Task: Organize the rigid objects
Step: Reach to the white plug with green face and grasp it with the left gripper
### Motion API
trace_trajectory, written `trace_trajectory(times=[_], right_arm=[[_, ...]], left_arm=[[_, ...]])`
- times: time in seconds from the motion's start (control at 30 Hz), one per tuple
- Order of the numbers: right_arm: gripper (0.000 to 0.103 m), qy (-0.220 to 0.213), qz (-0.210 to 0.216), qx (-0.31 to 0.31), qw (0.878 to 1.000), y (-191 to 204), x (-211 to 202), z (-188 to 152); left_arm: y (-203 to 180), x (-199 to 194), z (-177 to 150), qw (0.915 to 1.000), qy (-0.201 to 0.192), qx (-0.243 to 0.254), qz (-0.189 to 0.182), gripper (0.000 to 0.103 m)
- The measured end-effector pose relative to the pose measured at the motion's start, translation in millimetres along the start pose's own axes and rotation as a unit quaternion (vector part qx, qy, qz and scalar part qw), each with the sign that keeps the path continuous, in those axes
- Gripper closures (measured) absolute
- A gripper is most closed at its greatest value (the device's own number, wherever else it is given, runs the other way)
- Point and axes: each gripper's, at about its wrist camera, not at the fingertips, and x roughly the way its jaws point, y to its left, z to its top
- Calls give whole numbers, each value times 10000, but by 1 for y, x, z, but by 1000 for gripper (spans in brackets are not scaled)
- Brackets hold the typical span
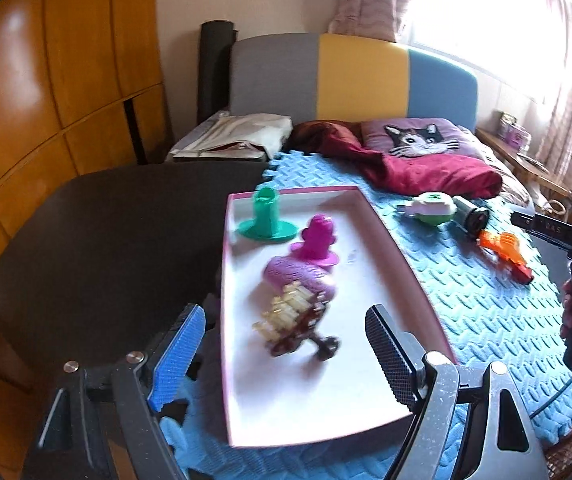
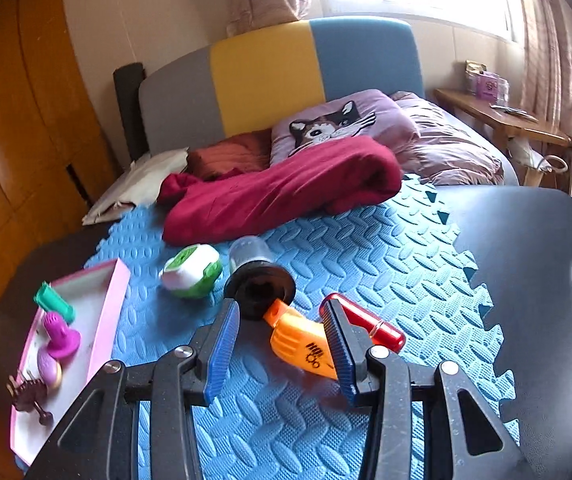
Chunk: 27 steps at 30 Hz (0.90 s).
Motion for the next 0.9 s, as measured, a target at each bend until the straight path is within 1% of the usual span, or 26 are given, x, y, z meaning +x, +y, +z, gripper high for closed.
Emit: trace_trajectory(times=[0.13,0.4,0.47,0.53,0.6,0.67,0.7,0.83,0.9], right_arm=[[59,26,36,79,10000,0,-1,1],[59,53,9,575,9983,-17,-4,3],[59,61,-2,694,9976,-21,-5,4],[59,68,-1,801,9968,-26,-6,4],[59,83,15,896,9959,-29,-6,5],[59,107,45,963,9953,-31,-6,5],[59,115,69,987,9950,-32,-6,5],[59,83,114,945,9954,-30,-8,6],[59,65,138,924,9956,-29,-10,7]], left_arm=[[-15,5,8,9999,7,127,-116,20],[-54,20,30,9969,124,381,-672,20],[-66,29,38,9955,220,368,-846,20],[-76,38,46,9935,325,317,-1046,20],[-87,51,55,9903,517,222,-1267,20],[-97,65,67,9843,735,-42,-1605,20],[-101,70,72,9823,784,-121,-1699,20],[-122,99,97,9748,1029,-408,-1936,20],[-130,119,109,9696,1208,-647,-2028,20]])
